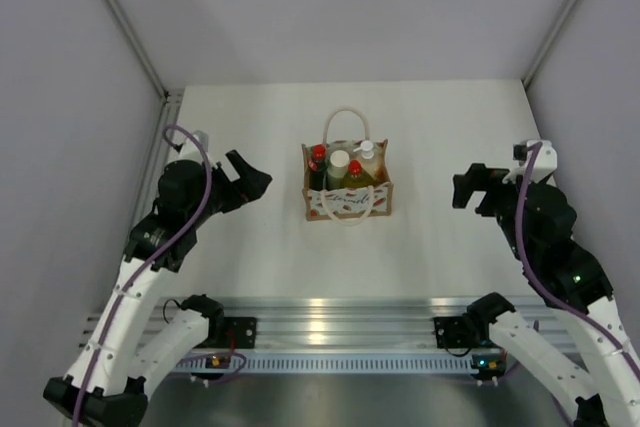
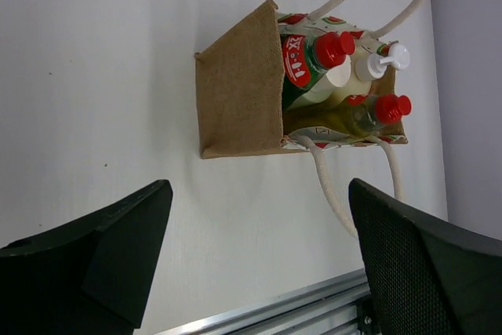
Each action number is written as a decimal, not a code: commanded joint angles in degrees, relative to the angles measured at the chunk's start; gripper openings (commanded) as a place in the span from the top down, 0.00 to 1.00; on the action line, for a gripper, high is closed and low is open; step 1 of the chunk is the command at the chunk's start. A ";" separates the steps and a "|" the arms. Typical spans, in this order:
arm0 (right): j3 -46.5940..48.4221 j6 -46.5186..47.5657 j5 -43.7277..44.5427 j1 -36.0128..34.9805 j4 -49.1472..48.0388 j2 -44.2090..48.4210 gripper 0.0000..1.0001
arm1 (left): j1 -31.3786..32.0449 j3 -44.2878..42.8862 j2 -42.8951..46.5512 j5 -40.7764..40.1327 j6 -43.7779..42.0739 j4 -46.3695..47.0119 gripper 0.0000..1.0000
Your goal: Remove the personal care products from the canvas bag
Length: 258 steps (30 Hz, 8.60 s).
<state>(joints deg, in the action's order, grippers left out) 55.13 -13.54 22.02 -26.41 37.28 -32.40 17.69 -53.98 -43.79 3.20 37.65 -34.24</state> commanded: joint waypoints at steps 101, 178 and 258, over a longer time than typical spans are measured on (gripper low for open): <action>-3.55 10.02 2.32 -21.49 -60.48 -47.05 1.00 | 12.54 -0.60 -31.71 5.50 5.33 25.71 0.47; 23.37 19.08 5.22 -9.11 -40.27 -33.43 1.00 | 12.37 0.98 -31.09 3.74 3.04 25.54 0.02; 7.36 7.74 -24.48 -16.39 -68.03 -61.28 0.31 | 12.54 3.97 -29.86 -4.96 4.01 24.13 0.30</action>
<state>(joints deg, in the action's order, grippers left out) 59.81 -5.61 -3.25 -42.48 -24.01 -92.16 30.06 -49.93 -73.30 -2.94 40.86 -13.15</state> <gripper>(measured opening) 0.694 0.705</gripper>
